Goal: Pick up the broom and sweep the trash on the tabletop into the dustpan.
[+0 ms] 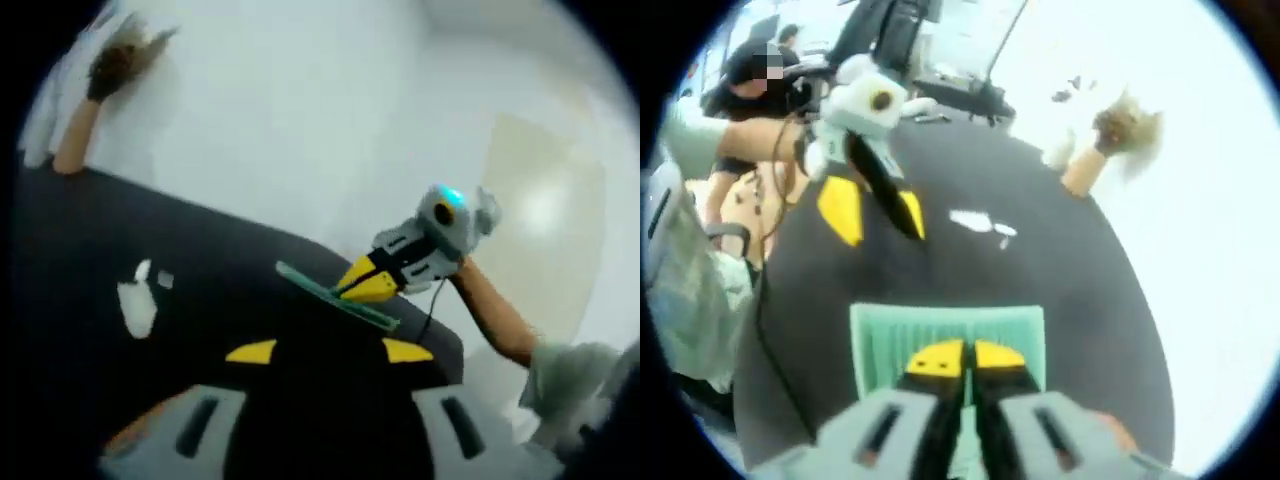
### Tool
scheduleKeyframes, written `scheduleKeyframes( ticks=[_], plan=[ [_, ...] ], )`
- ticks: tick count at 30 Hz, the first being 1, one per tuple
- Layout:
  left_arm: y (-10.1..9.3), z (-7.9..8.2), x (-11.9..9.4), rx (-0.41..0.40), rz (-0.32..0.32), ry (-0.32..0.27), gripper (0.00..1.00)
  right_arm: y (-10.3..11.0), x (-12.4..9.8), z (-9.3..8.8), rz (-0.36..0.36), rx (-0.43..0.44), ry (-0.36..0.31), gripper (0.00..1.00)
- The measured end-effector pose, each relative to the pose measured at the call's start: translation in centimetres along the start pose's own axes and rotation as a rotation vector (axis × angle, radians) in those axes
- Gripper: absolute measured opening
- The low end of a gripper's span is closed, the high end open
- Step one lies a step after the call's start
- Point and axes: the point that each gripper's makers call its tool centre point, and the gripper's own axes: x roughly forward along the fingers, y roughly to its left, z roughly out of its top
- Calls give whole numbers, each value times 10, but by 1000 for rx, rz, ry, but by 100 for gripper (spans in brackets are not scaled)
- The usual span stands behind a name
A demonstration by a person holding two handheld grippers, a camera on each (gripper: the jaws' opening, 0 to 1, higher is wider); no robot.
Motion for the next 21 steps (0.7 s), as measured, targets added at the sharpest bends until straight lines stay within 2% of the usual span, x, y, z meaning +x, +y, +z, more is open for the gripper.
scheduleKeyframes(
  ticks=[2, 3, 5, 7, 12, 15, 18, 21],
  plan=[
    [2, 11, 1, -83, 6, -51, 38, 0, 1, 4, 17, -2, -29, 1],
    [3, 14, 1, -141, 8, -63, 38, -1, 2, 5, 12, -2, -42, 1],
    [6, 18, 1, -202, 12, -75, 34, 1, 2, 4, 11, -4, -64, 1],
    [10, 17, 3, -208, 27, -67, 31, 2, 2, 6, 9, 9, -104, 1],
    [18, 6, 13, -293, 55, -32, 30, 7, -4, 12, -3, 29, -193, 1],
    [20, 1, 23, -424, 38, -12, 30, 7, -6, 11, -7, 47, -225, 1],
    [28, -2, 28, -474, 67, 38, 29, 3, -7, 8, -5, 69, -253, 1],
    [30, 6, 30, -572, 61, 18, 29, 4, -7, 7, -12, 71, -271, 1]
  ],
)
